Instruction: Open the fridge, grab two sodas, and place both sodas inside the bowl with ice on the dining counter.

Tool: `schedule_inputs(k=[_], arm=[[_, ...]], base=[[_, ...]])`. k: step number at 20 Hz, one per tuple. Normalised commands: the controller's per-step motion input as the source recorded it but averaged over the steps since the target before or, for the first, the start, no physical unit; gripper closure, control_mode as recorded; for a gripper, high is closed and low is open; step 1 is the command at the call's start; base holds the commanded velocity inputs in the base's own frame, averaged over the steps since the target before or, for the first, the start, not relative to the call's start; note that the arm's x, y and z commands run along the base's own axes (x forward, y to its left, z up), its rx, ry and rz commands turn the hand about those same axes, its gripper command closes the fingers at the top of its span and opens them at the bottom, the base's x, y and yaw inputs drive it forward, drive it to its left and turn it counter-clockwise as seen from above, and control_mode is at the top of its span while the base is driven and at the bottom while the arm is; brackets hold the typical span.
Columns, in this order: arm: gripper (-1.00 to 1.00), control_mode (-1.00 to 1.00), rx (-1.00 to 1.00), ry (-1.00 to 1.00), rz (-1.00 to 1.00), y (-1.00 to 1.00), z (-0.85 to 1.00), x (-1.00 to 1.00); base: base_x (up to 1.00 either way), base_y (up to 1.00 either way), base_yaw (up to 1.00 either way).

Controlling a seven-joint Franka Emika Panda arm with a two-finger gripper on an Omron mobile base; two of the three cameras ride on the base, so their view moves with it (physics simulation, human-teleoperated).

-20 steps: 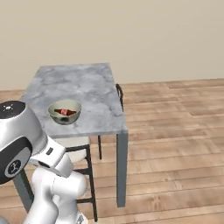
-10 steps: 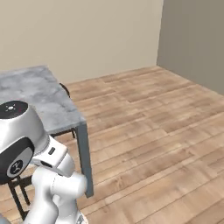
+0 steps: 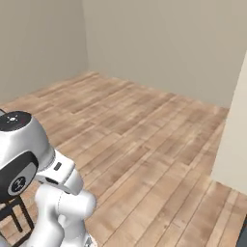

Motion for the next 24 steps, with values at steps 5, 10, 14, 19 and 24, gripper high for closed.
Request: schedule_inputs(k=[5, 10, 14, 19, 24], arm=[[-1.00, 1.00, 0.00, 0.00, 0.00, 0.00, 0.00, 0.00], [-1.00, 1.00, 0.00, 0.00, 0.00, 0.00, 0.00, 0.00], [-1.00, 1.00, 0.00, 0.00, 0.00, 0.00, 0.00, 0.00], [-1.00, 1.00, 0.00, 0.00, 0.00, 0.00, 0.00, 0.00], [-1.00, 1.00, 0.00, 0.00, 0.00, 0.00, 0.00, 0.00]], base=[[-0.19, 0.00, -0.70], [-0.17, 0.00, -0.69], [-0.14, 0.00, -0.70], [-0.07, 0.00, -0.71], [0.00, 0.00, -0.73]])
